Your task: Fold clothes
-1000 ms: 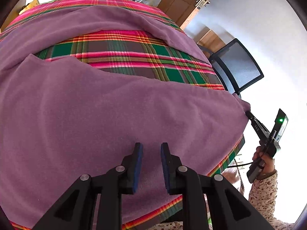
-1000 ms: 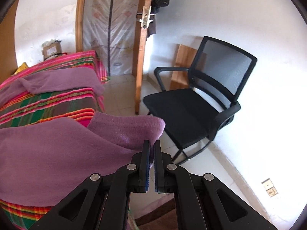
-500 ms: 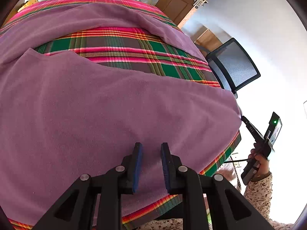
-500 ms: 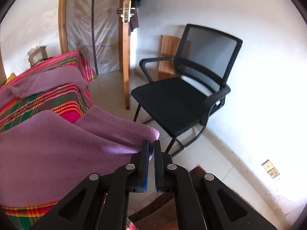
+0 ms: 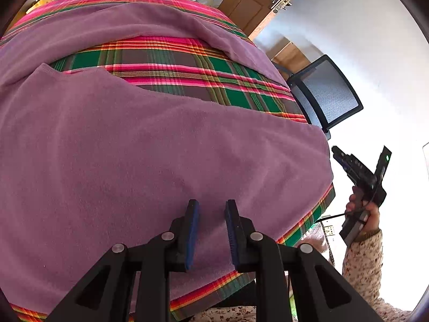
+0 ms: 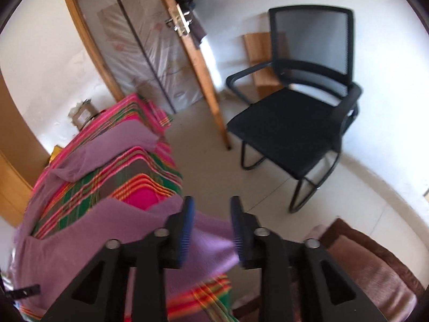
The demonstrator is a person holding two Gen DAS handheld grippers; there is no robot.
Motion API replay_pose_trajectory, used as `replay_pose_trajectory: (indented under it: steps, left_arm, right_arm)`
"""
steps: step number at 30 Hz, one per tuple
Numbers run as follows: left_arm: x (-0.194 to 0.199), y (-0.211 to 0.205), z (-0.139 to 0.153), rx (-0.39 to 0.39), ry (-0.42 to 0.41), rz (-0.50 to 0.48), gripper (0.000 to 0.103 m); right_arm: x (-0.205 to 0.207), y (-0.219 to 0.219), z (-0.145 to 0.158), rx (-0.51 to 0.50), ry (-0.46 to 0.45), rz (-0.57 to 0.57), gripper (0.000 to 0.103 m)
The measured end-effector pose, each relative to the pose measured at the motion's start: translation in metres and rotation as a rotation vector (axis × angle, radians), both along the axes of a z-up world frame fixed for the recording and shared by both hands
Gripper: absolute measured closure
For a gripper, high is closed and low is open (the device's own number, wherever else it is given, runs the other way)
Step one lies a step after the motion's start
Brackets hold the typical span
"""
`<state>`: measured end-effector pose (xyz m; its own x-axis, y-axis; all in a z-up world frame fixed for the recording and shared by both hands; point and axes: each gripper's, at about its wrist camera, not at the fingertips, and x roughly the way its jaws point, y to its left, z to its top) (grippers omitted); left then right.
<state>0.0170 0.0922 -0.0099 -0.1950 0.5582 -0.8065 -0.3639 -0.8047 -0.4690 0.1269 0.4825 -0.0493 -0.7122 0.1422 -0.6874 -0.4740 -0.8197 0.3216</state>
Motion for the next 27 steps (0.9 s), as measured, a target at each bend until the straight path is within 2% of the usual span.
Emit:
replay_pose_trajectory:
  steps: [4,12,14,16,17,18,23,27]
  left_arm:
    - [0.0,0.0,0.0,0.001,-0.003,0.005,0.082]
    - [-0.003,0.001,-0.001,0.008,-0.002,0.007,0.082]
    - [-0.003,0.001,-0.001,0.008,-0.001,0.008,0.082]
    - [-0.003,0.0,-0.002,0.013,-0.003,0.011,0.082]
    - [-0.003,0.0,-0.002,0.015,-0.005,0.013,0.082]
    - [-0.003,0.0,-0.002,0.017,-0.005,0.013,0.082]
    - [-0.002,0.0,-0.002,0.022,-0.006,0.016,0.082]
    - [-0.002,0.0,-0.002,0.02,-0.005,0.016,0.082]
  right_arm:
    - [-0.028,0.004,-0.009,-0.128,-0.019,0.08,0.07]
    - [-0.043,-0.009,-0.015,-0.192,-0.025,0.159,0.07]
    - [-0.042,-0.007,-0.019,-0.238,-0.013,0.172,0.07]
    - [-0.041,-0.007,-0.022,-0.27,-0.001,0.185,0.072]
    - [-0.041,-0.008,-0.023,-0.276,0.005,0.189,0.078]
    - [-0.041,-0.009,-0.022,-0.279,0.013,0.195,0.083]
    - [-0.042,-0.022,-0.01,-0.178,0.0,0.209,0.092]
    - [-0.035,-0.022,-0.003,-0.13,0.024,0.17,0.093]
